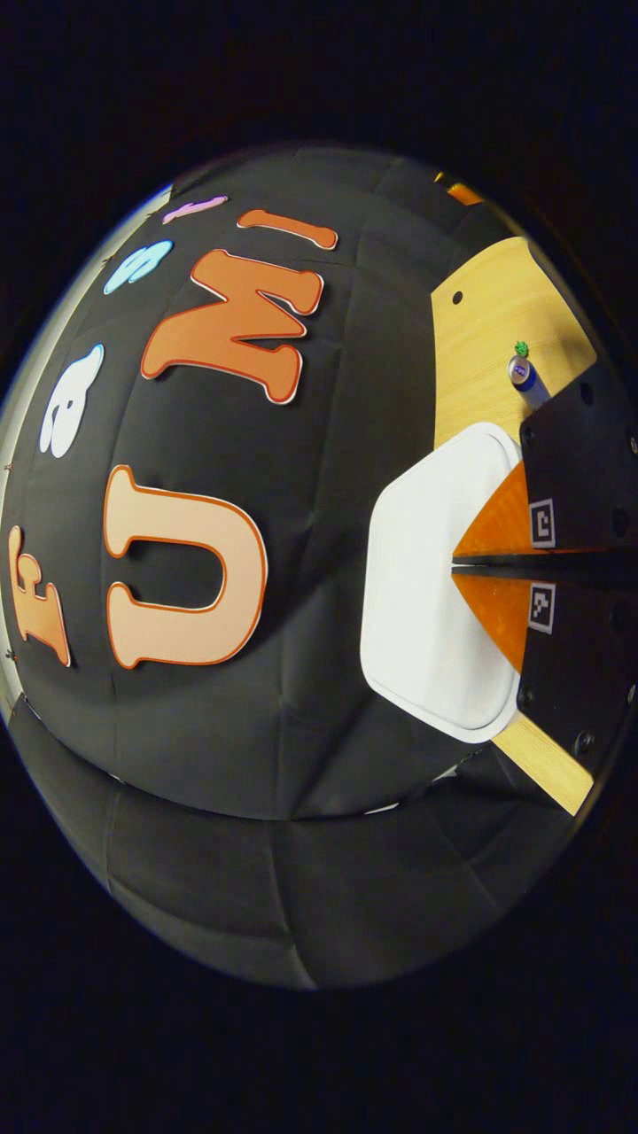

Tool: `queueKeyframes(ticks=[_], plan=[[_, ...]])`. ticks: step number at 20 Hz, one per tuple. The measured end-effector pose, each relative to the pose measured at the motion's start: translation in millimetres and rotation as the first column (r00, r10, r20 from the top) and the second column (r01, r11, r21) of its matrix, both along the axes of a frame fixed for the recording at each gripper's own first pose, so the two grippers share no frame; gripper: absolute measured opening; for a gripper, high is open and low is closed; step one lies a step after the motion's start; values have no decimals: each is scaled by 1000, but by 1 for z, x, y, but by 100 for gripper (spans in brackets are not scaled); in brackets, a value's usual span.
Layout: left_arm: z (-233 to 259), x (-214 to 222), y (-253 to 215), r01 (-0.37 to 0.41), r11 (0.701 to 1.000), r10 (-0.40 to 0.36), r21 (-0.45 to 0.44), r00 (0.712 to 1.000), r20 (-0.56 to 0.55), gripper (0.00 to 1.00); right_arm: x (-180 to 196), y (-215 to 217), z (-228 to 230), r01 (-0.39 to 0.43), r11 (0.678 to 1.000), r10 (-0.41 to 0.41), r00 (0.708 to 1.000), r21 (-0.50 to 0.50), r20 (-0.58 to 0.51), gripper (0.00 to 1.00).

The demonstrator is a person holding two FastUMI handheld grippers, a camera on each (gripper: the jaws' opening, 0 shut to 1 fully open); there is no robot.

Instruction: Press the lid of the desktop garbage bin to open it, pick up the crumpled paper on the desktop and throw it into the bin, then pick up the pop can on the desktop and drop it into the bin, and finally close the garbage bin lid.

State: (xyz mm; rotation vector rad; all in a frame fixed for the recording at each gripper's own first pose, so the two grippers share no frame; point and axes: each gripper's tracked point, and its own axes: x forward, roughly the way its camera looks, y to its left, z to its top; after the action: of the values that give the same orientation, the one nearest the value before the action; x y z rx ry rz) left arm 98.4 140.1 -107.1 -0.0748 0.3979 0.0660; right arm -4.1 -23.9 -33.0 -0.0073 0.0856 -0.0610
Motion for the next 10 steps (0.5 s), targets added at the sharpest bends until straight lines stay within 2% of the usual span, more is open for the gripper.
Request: queueKeyframes(ticks=[2,6,7,8,9,10], plan=[[-2,-3,-1,-4,1000,4,18,1000,-25,0,2,0,-4,-2,1000,2,1000,-2,-9,95],[1,-4,-2,0,1000,-1,-11,999,-35,0,5,7,-9,-23,1000,23,999,1,-23,95],[7,-6,-1,-1,1000,2,10,1000,-22,0,7,8,-10,-30,1000,30,999,7,-27,95],[15,-15,4,-45,998,46,48,999,-14,0,8,8,-12,-37,999,37,999,12,-31,95],[34,-21,1,-62,996,59,60,997,52,2,9,7,-14,-37,999,37,999,10,-36,95],[62,-25,-13,-42,998,34,53,990,135,3,12,4,-18,-32,999,32,999,9,-42,95]])
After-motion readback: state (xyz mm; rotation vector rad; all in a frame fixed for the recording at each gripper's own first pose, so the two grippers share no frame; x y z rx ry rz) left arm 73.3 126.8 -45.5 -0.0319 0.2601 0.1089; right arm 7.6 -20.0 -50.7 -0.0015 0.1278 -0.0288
